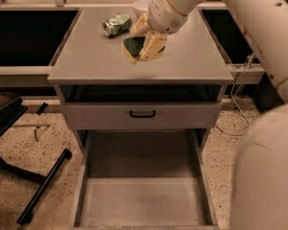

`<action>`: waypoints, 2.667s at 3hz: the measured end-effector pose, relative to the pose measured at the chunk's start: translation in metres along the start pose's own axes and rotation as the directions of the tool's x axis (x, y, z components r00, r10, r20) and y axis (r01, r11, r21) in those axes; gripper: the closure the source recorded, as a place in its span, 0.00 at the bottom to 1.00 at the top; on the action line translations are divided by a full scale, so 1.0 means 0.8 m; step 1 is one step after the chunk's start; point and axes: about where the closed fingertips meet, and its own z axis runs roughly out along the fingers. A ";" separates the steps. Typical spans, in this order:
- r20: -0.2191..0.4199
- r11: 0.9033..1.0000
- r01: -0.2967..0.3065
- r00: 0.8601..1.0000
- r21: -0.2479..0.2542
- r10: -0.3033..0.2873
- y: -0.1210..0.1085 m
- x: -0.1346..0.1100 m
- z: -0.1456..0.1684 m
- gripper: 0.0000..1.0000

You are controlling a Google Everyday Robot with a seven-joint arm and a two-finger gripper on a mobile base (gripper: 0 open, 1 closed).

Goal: Place sponge into middle drawer

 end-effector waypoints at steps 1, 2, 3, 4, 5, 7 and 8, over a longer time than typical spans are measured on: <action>0.003 0.998 0.054 0.999 -0.018 -0.054 0.061 -0.046 -0.031 1.00; 0.058 0.991 0.082 0.995 -0.101 -0.076 0.127 -0.074 0.000 1.00; 0.074 0.985 0.073 0.995 -0.159 -0.062 0.183 -0.082 0.038 1.00; 0.073 0.979 0.067 0.996 -0.193 -0.054 0.201 -0.079 0.054 1.00; 0.073 0.979 0.067 0.996 -0.192 -0.054 0.201 -0.079 0.054 1.00; 0.171 0.989 -0.103 0.978 -0.106 0.120 0.235 -0.040 0.134 1.00; 0.205 0.975 -0.214 0.953 -0.066 0.224 0.257 -0.019 0.185 1.00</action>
Offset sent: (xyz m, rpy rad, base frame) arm -0.1890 0.0323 -0.0650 -0.0221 0.1728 0.2465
